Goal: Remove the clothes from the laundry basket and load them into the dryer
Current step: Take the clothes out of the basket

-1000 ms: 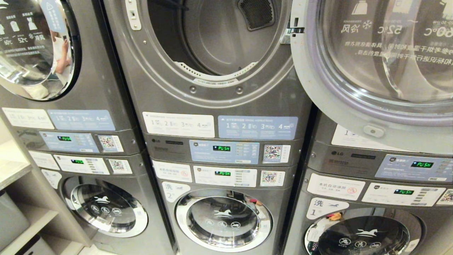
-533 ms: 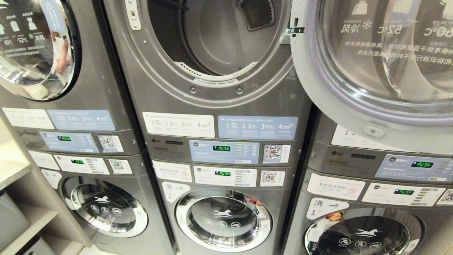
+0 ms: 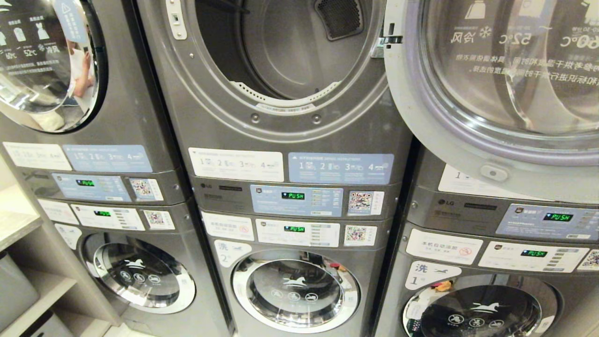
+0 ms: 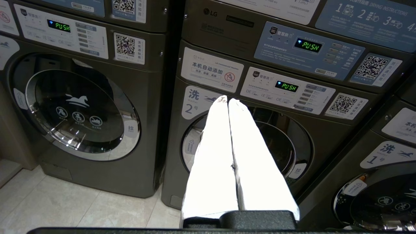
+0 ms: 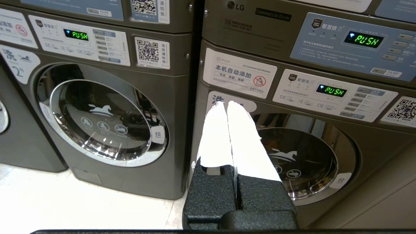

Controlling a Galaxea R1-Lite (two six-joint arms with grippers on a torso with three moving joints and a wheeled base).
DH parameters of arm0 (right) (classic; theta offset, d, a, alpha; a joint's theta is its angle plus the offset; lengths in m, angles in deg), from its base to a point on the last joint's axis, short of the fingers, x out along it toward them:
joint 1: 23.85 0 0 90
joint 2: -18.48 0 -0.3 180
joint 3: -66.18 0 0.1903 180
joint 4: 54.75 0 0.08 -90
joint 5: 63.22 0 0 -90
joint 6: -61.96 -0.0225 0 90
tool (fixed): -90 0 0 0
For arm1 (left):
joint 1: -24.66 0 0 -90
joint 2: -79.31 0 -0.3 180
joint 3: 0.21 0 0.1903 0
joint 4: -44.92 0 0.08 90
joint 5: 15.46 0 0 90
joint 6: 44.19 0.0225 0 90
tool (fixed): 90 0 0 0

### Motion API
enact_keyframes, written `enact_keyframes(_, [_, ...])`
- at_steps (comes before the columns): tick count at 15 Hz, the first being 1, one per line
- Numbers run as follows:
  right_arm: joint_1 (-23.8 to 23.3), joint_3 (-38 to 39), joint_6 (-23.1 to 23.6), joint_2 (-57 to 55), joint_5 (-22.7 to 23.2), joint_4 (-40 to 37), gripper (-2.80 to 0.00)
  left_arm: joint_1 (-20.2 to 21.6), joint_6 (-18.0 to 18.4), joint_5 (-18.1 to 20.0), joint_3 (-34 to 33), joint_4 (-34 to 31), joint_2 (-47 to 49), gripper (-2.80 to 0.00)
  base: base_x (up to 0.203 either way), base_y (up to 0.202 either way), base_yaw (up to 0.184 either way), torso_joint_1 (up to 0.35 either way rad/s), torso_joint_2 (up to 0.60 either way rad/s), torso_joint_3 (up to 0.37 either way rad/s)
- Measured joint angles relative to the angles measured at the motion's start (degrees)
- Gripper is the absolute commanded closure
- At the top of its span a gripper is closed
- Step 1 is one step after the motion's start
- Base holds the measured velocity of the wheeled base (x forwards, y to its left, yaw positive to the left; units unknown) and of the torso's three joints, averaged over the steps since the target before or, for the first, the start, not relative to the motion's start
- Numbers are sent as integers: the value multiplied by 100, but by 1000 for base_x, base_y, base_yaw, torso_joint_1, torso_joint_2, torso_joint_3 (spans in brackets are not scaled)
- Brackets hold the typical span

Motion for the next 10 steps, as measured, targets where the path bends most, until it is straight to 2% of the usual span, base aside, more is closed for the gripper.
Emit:
enact_keyframes(7, [0,-16,-339,0,-90,-4,0,2,-6,-9,0,-2,0,0,0,0,0,-54,122,63])
enact_keyframes(10, [0,-20,-321,0,-97,-6,0,2,-28,-9,0,-2,0,0,0,0,0,-50,121,61])
